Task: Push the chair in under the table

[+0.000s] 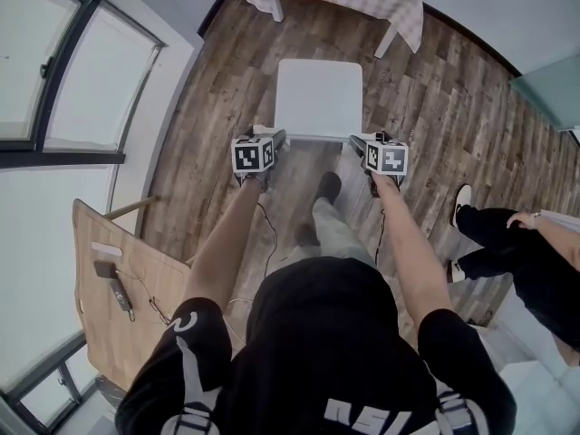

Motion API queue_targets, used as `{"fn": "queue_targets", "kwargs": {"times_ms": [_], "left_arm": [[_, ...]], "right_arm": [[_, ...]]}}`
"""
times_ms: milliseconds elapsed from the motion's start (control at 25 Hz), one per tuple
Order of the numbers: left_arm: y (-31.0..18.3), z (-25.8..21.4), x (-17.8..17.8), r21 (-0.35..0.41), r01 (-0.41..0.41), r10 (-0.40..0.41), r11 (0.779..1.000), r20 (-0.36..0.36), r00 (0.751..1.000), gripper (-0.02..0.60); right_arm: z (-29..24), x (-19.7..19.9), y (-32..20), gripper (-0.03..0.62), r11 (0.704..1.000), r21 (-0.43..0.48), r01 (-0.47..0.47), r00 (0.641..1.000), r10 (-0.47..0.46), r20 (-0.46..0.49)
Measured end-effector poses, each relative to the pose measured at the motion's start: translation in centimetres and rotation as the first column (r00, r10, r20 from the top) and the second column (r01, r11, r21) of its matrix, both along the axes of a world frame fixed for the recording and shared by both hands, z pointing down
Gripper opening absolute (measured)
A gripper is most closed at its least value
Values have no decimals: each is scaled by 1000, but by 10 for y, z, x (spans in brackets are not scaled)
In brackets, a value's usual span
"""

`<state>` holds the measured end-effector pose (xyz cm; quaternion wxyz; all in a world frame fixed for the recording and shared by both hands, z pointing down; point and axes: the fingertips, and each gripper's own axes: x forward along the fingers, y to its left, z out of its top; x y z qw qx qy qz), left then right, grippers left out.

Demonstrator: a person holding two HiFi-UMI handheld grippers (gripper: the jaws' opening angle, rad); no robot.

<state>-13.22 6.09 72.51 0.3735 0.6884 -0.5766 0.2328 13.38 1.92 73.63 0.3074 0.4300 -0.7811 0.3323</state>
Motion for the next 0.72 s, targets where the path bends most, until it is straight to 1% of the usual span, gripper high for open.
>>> {"fn": "queue_targets", "kwargs": {"times_ms": [360,720], "left_arm": [[-60,1,-7,-12,-20,20,1000,2,1000,368],[-115,0,-4,-43,-16,16,999,12,1000,368]], "right_arm": [[-6,-5,-55,422,1000,-4,-19,1000,19,-22],[-10,-1,-113,422,1000,-17,-6,1000,6,-28]]}}
